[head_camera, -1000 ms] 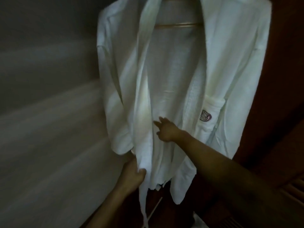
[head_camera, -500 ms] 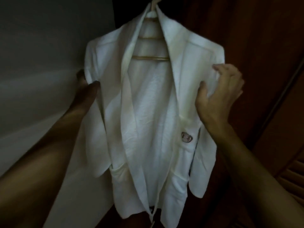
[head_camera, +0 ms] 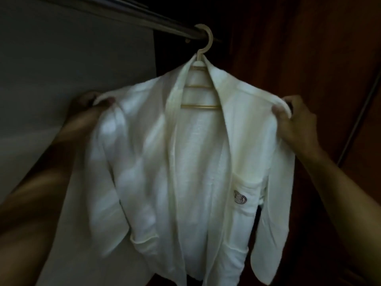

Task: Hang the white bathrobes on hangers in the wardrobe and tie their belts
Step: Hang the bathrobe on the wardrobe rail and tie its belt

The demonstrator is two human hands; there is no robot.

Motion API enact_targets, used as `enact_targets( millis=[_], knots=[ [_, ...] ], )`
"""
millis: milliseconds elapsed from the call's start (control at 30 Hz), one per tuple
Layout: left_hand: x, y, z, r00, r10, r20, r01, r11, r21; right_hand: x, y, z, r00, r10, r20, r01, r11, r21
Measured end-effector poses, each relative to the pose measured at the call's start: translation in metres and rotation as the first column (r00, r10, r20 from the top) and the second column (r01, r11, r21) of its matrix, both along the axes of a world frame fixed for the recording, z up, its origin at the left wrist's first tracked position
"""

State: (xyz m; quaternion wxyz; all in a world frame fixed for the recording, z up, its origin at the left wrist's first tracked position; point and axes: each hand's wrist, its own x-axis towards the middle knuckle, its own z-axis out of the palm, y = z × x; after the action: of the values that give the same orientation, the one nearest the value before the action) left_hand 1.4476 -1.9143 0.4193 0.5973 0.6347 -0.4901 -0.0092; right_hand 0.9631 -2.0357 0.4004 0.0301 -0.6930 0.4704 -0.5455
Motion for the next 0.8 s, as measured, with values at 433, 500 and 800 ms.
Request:
enact_targets(
  millis=[433,500,800],
  knots=[
    [-0.022,-0.014,0.022,0.975,-0.055,0.216,0.074,0.994,-0.08,-0.009,-0.009,0.051,0.898,0.36,-0.252,-0.291,0.917,0.274],
    [-0.017,-0.014,0.027,0.964,-0.022,0.266,0.028,0.999,-0.017,-0.017,-0.007,0.061,0.873,0.449,-0.191,-0.361,0.858,0.367],
    [0.001,-0.019,0.016,0.987,-0.164,0.002,0.163,0.985,0.046,-0.025,-0.006,0.051,0.799,0.544,0.256,-0.602,0.714,0.358]
  ],
)
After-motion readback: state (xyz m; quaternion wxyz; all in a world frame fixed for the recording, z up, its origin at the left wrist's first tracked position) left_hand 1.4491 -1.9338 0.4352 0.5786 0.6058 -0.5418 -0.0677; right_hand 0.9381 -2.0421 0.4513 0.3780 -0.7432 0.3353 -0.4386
